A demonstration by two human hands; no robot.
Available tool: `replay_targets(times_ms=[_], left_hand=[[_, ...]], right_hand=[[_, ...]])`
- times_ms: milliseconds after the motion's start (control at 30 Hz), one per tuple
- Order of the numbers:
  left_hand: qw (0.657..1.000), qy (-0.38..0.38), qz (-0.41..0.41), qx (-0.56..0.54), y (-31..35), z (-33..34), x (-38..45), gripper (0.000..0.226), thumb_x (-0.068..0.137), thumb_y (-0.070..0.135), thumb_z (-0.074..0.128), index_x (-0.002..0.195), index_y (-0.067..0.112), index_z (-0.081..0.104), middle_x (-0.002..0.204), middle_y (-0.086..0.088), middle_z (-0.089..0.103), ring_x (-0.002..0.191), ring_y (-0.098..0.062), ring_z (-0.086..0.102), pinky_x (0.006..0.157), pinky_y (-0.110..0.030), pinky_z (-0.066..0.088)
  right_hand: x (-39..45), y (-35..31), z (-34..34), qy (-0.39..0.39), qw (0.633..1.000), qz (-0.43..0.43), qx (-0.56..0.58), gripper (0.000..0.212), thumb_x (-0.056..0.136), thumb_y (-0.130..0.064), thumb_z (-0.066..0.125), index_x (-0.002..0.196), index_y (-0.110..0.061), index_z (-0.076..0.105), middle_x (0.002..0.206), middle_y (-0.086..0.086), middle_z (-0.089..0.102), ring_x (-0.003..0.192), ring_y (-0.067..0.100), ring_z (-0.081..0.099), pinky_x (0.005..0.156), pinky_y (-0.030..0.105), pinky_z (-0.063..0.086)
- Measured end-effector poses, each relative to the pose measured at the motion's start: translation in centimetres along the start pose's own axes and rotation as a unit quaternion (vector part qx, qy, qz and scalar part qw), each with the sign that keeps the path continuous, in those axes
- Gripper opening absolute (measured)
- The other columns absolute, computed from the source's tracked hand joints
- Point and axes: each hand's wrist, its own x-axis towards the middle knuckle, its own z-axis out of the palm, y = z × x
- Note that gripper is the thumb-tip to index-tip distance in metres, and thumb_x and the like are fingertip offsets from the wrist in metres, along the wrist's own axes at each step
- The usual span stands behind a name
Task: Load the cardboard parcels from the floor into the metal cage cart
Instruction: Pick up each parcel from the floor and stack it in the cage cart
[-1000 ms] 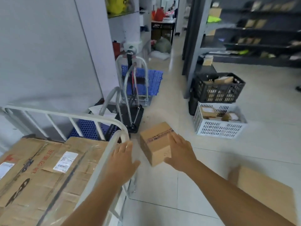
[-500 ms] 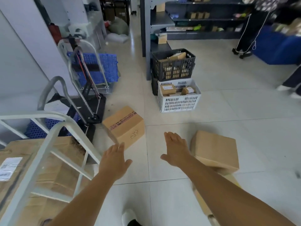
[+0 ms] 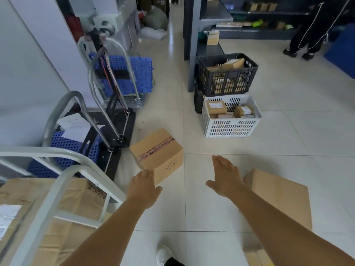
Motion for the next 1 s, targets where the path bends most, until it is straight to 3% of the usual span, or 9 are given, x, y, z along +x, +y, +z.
replay_targets(times_ms=[133,333,533,833,1000], left_hand=[[1.0,0.006,-0.027,-0.004,-2.6,-1.5,3.7,0.065,0.095,0.046,0.047,0.147,0.013,0.028,0.147,-0.001,0.039,0.135,-0.019,0.036,0.111,-0.035,0.029],[0.996,-0.013,-0.087,-0.011,-6.0,-2.0,8.4,0.075,0.096,0.047,0.046,0.154,0.012,0.013,0.156,-0.005,0.027,0.143,-0.023,0.025,0.117,-0.036,0.022],[0.985,-0.042,-0.158,-0.051,-7.6,-0.8,15.1,0.078,0.095,0.047,0.048,0.154,0.014,0.009,0.155,-0.004,0.03,0.141,-0.023,0.03,0.116,-0.039,0.027],[0.936,-0.084,-0.307,-0.148,-8.1,4.1,27.1,0.084,0.094,0.045,0.052,0.155,0.018,0.002,0.156,-0.004,0.029,0.138,-0.024,0.036,0.112,-0.038,0.033],[0.915,-0.1,-0.348,-0.178,-9.4,9.0,32.8,0.085,0.094,0.045,0.053,0.155,0.018,0.001,0.156,-0.005,0.028,0.139,-0.025,0.034,0.112,-0.039,0.032]], right_hand=[[4.9,-1.6,-1.2,0.001,1.0,-0.012,-0.001,0.091,0.093,-0.048,0.055,0.156,-0.015,-0.002,0.163,0.004,0.003,0.15,0.024,0.007,0.118,0.039,0.017],[12.6,-3.9,-2.2,-0.009,0.999,-0.048,-0.009,0.09,0.093,-0.048,0.056,0.156,-0.014,0.001,0.163,0.004,0.005,0.15,0.025,0.007,0.118,0.039,0.017],[23.0,-4.4,-1.4,-0.038,0.996,-0.08,-0.015,0.09,0.093,-0.048,0.056,0.155,-0.014,0.001,0.162,0.005,0.008,0.149,0.024,0.009,0.118,0.038,0.019],[40.6,-4.6,2.7,-0.11,0.985,-0.128,-0.021,0.09,0.093,-0.049,0.056,0.155,-0.01,0.004,0.161,0.007,0.014,0.147,0.024,0.017,0.115,0.036,0.026],[47.9,-5.4,7.5,-0.144,0.979,-0.144,-0.02,0.091,0.091,-0.047,0.059,0.155,-0.01,0.006,0.161,0.006,0.016,0.147,0.024,0.019,0.114,0.037,0.026]])
